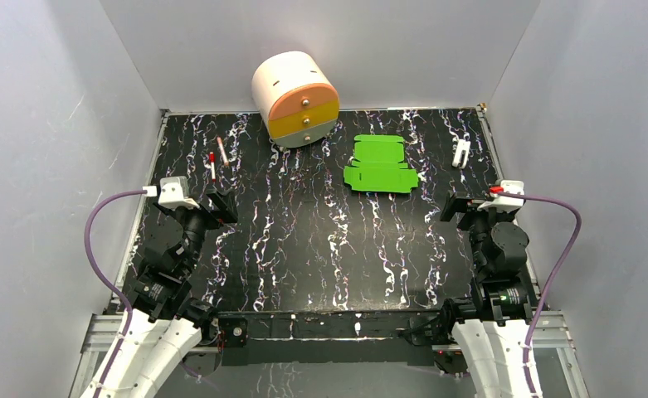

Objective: Fold the paper box

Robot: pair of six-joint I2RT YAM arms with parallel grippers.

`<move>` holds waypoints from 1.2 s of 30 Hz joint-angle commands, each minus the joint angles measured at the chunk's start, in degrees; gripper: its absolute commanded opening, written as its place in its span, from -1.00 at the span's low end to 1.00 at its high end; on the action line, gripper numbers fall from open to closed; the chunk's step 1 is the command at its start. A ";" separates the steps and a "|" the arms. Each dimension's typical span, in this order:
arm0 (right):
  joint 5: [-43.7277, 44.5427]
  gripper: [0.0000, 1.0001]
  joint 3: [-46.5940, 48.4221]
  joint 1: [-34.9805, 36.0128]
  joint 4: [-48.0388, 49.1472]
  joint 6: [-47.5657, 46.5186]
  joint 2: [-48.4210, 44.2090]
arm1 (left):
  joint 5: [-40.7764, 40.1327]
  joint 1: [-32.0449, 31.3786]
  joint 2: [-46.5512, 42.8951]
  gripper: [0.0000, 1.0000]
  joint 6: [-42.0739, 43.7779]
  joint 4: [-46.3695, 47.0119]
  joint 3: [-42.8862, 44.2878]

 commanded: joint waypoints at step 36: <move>-13.98 0.97 -12.12 2.43 43.44 63.56 45.58 | 6.91 -0.40 1.57 0.90 -2.18 -5.73 2.67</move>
